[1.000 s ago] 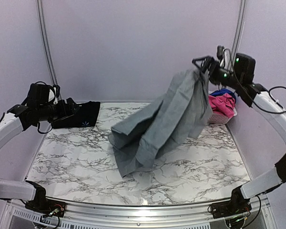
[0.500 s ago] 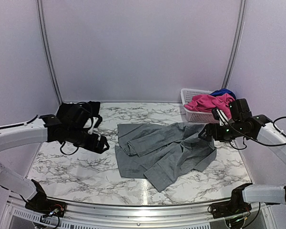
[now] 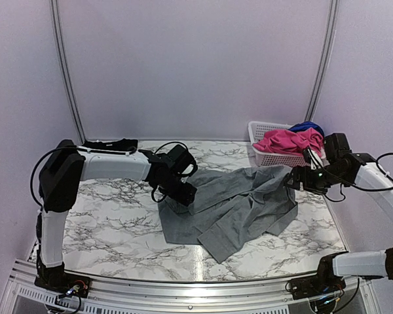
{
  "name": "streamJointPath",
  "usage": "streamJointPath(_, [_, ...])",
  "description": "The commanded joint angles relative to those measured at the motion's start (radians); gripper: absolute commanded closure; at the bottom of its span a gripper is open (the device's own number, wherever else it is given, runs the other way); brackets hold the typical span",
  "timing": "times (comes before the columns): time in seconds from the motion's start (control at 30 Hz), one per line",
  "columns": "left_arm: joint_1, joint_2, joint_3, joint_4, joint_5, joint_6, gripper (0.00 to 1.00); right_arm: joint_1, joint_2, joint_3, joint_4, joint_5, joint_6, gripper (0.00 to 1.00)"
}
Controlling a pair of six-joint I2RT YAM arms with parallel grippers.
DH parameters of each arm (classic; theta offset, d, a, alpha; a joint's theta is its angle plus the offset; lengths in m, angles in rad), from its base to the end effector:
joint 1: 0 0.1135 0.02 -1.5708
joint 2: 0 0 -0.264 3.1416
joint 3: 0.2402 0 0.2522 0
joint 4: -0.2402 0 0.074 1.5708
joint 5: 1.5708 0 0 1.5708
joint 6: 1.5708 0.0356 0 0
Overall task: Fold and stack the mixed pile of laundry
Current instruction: Place the crumpled shirt at the center of the board.
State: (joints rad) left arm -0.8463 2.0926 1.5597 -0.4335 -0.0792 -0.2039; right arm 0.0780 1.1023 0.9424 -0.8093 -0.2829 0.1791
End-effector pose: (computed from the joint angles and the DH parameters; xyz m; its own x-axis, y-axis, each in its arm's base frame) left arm 0.3038 -0.3391 0.1795 -0.6792 0.4628 -0.5697 0.5914 0.8047 -0.0513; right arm 0.2120 0.0265 0.2801 -0.8502 0.1052 -0.5159 -0.0822 0.9413 0.3273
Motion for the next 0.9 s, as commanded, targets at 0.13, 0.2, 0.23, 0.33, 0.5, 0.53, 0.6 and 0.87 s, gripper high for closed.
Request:
streamJointPath(0.13, [0.081, -0.033, -0.124, -0.089, -0.003, -0.017, 0.72, 0.336, 0.03, -0.061, 0.083, -0.121, 0.108, 0.2])
streamJointPath(0.2, [0.122, -0.109, -0.216, -0.084, 0.0, -0.02, 0.91, 0.424, 0.04, -0.075, 0.116, -0.092, 0.142, 0.23])
streamJointPath(0.23, [0.14, -0.134, -0.242, -0.081, 0.004, -0.024, 0.95, 0.467, 0.047, -0.077, 0.13, -0.072, 0.152, 0.24])
streamJointPath(0.33, [0.181, -0.225, -0.343, -0.067, 0.035, -0.041, 0.99, 0.607, 0.084, -0.069, 0.186, -0.017, 0.161, 0.26])
streamJointPath(0.5, [0.202, -0.282, -0.404, -0.06, 0.064, -0.09, 0.76, 0.831, 0.245, -0.005, 0.273, 0.05, 0.183, 0.27])
streamJointPath(0.53, [0.205, -0.292, -0.41, -0.059, 0.067, -0.105, 0.7, 0.885, 0.289, 0.02, 0.282, 0.055, 0.183, 0.27])
streamJointPath(0.6, [0.213, -0.322, -0.426, -0.053, 0.074, -0.131, 0.64, 0.957, 0.376, 0.08, 0.297, 0.07, 0.177, 0.27])
streamJointPath(0.87, [0.259, -0.401, -0.483, -0.043, 0.113, -0.163, 0.48, 1.124, 0.657, 0.257, 0.318, 0.156, 0.116, 0.23])
